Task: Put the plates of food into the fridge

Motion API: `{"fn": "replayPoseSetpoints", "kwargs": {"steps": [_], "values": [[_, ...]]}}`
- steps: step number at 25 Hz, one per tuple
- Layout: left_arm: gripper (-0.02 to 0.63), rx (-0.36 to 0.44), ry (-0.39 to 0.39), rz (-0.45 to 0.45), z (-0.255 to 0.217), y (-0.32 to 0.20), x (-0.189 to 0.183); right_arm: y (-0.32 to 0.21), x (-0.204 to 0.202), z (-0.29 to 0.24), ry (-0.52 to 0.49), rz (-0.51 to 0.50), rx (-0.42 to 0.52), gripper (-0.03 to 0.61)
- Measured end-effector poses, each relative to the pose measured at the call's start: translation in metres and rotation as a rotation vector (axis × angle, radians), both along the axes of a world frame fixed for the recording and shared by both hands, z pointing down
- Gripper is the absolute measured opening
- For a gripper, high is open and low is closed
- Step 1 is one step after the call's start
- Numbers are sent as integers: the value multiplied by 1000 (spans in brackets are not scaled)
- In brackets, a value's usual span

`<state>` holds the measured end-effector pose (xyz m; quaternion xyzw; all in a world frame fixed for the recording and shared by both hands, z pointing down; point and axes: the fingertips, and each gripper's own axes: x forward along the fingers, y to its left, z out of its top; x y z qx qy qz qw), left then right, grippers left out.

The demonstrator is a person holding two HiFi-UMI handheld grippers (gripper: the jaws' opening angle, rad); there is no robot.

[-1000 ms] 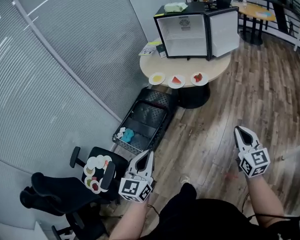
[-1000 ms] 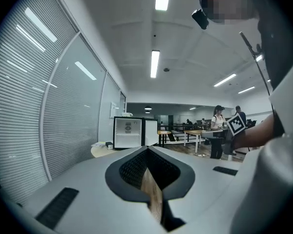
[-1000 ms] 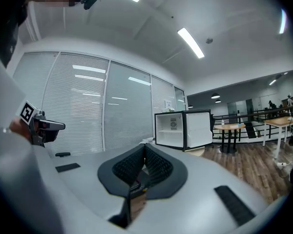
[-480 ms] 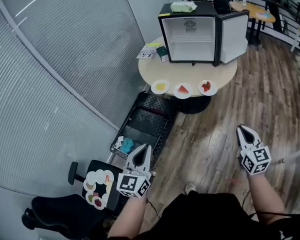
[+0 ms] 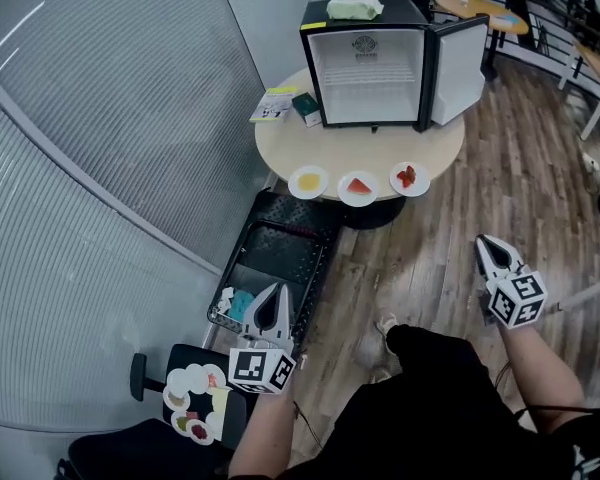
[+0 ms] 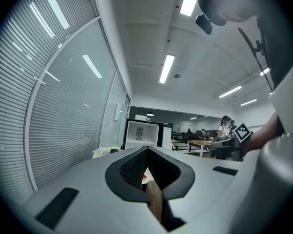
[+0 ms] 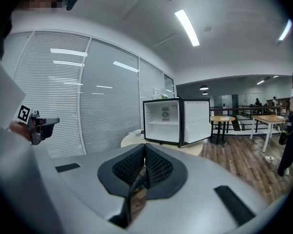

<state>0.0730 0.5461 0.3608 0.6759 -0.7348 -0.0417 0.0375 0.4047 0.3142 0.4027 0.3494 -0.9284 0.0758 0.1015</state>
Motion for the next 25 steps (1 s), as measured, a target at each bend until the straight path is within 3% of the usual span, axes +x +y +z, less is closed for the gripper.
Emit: {"fn": "replayPoseSetpoints", "kwargs": {"steps": [7, 13, 25], "values": [[5, 33, -8, -1, -18, -38, -12, -44, -32, 8, -48, 1, -23, 5], [5, 12, -84, -10, -26, -83, -38, -99, -62, 71, -79, 28, -101, 5], [5, -55, -101, 16, -18, -230, -86, -217, -79, 136, -86, 135, -233, 6]]}}
